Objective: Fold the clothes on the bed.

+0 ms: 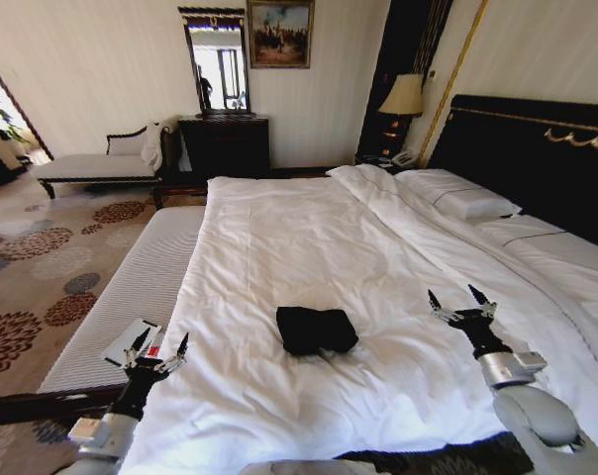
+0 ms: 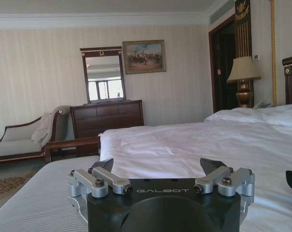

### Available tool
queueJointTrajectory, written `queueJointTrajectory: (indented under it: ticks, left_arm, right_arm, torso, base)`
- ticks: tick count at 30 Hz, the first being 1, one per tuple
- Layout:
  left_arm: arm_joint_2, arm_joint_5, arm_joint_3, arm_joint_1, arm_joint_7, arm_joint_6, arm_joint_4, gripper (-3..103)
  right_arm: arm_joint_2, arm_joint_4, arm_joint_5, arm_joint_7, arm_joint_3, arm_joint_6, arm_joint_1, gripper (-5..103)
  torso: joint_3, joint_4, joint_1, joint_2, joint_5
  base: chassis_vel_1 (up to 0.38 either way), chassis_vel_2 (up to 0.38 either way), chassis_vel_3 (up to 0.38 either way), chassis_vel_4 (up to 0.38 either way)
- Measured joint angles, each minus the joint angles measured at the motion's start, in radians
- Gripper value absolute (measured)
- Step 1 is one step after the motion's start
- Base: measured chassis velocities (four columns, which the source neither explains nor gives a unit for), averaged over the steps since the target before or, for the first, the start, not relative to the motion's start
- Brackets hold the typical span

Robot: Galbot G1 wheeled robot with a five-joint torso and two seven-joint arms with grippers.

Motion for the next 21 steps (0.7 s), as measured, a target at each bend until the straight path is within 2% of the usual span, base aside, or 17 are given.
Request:
queueJointTrajectory:
  ticks: [5, 21]
  left_arm:
    - [0.0, 0.0, 0.0, 0.0, 0.0, 0.0, 0.0, 100]
    - [0.0, 0.0, 0.0, 0.0, 0.0, 0.0, 0.0, 100]
  right_arm:
    - [0.001, 0.013, -0.027, -0.026, -0.015, 0.007, 0.008, 100]
    - [-0.004, 0.013, -0.025, -0.026, -0.023, 0.005, 0.014, 100]
  torso:
    - [0.0, 0.0001, 0.0, 0.0, 0.0001]
    - [0.0, -0.0001, 0.0, 0.0, 0.0002]
  base:
    - [0.0, 0.0, 0.0, 0.0]
    - [0.0, 0.0, 0.0, 0.0]
